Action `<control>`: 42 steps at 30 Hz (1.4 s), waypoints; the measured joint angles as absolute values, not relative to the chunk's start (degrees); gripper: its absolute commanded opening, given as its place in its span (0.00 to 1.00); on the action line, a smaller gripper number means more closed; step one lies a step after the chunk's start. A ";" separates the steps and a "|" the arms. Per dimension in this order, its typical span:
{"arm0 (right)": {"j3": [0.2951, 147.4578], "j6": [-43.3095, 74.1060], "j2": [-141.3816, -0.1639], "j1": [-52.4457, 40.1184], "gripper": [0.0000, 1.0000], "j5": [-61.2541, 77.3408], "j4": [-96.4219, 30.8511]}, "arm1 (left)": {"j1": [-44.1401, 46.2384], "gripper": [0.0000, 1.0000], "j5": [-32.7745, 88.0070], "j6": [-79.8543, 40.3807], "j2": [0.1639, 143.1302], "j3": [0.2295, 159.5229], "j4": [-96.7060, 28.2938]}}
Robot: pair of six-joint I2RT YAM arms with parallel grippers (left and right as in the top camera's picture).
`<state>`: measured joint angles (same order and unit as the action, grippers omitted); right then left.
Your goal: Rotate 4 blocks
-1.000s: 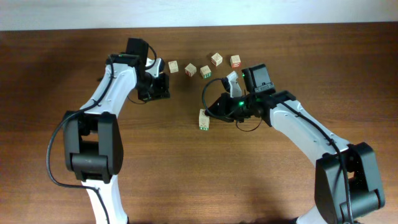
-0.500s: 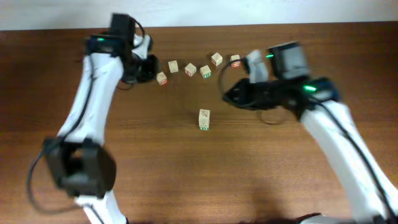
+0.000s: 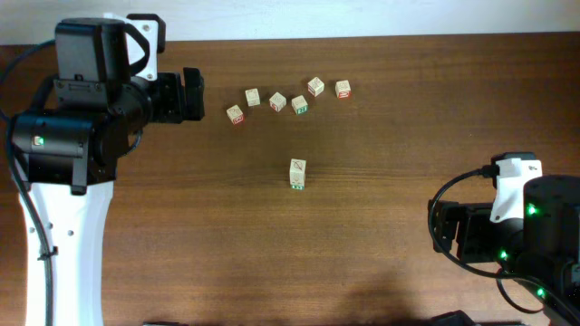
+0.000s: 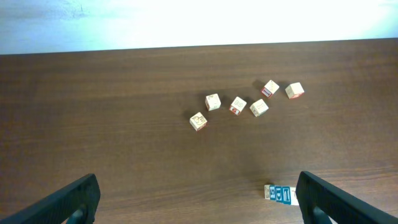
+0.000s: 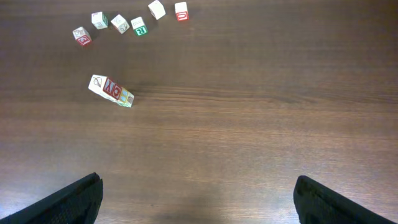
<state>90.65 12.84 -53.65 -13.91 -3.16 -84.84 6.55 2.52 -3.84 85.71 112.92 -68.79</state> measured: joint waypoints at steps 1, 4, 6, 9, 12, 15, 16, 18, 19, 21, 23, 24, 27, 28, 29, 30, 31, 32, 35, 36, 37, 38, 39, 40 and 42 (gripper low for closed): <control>90.63 12.84 -53.67 -13.91 0.98 -3.90 -84.62 | 6.57 0.99 2.52 -3.84 85.71 112.92 -68.79; 87.20 12.69 -51.62 -12.75 0.98 -6.20 -74.65 | 6.55 0.99 2.50 -3.84 85.71 112.92 -68.82; 73.12 7.44 -43.53 -8.19 0.98 -4.75 -54.81 | 6.55 0.99 2.46 -3.84 85.71 112.81 -68.75; 45.82 -1.41 -25.58 -3.46 0.98 1.63 -27.62 | 6.55 0.99 2.46 -3.84 85.71 112.66 -68.73; 21.98 -3.49 -11.84 -2.00 0.98 5.28 -8.86 | 6.55 0.99 2.42 -3.84 85.71 112.60 -68.79; 12.51 -3.92 -6.22 -1.91 0.98 6.17 -5.56 | 6.57 0.99 2.31 -3.84 85.71 112.60 -68.99; 10.52 -4.12 -4.29 -1.89 0.98 6.20 -5.52 | 6.55 0.99 2.26 -3.84 85.69 112.60 -68.79; 6.85 -4.34 -2.17 -1.89 0.98 6.42 -5.58 | 6.57 0.99 2.31 -3.84 85.69 112.60 -68.79; 5.74 -4.40 -1.72 -1.89 0.98 6.52 -5.30 | 6.57 0.99 2.31 -3.84 85.71 112.60 -68.84; 2.26 -4.54 -0.89 -1.89 0.98 6.61 -3.16 | 6.55 0.99 2.28 -3.84 85.69 112.60 -68.82; 0.86 -4.47 -0.91 -1.89 0.98 6.57 -4.12 | 6.55 0.99 2.28 -3.84 85.69 112.60 -68.82; 0.86 -4.45 -0.84 -1.89 0.98 6.59 -3.95 | 6.55 0.99 2.28 -3.84 85.69 112.60 -68.79; 0.86 -4.43 -0.84 -1.89 0.98 6.59 -3.97 | 6.55 0.99 2.28 -3.84 85.69 112.60 -68.82; 0.86 -4.47 -0.84 -1.89 0.98 6.59 -3.97 | 6.55 0.99 2.28 -3.84 85.69 112.60 -68.82; 0.86 -4.45 -0.84 -1.89 0.98 6.59 -3.97 | 6.57 0.99 2.31 -3.84 85.69 112.60 -68.82; 0.86 -4.45 -0.84 -1.89 0.98 6.59 -3.97 | 6.55 0.99 2.28 -3.84 85.69 112.60 -68.82; 0.86 -4.47 -0.84 -1.89 0.98 6.59 -3.97 | 6.55 0.99 2.28 -3.84 85.69 112.60 -68.82; 0.86 -4.47 -0.84 -1.89 0.98 6.59 -3.97 | 6.55 0.99 2.28 -3.84 85.69 112.60 -68.82; 0.86 -4.45 -0.84 -1.89 0.98 6.59 -3.97 | 6.55 0.99 2.28 -3.84 85.69 112.60 -68.82; 0.86 -4.43 -0.84 -1.89 0.98 6.59 -3.97 | 6.55 0.99 2.31 -3.84 85.69 112.60 -68.82; 0.86 -4.43 -0.84 -1.89 0.98 6.59 -3.95 | 6.55 0.99 2.31 -3.84 85.69 112.60 -69.58; 0.86 -4.45 -0.84 -1.91 0.98 6.59 -3.97 | 6.57 0.99 2.02 -3.64 85.69 112.60 -70.30; 0.86 -4.45 -0.84 -1.89 0.98 6.59 -3.95 | 6.55 0.99 1.30 -3.38 85.69 112.60 -71.88; 0.86 -4.45 -0.84 -1.89 0.98 6.59 -3.95 | 6.44 0.99 0.64 -2.92 85.69 112.60 -72.75; 0.86 -4.47 -0.84 -1.89 0.98 6.59 -3.95 | 4.60 0.99 -0.12 -1.61 84.79 110.87 -72.58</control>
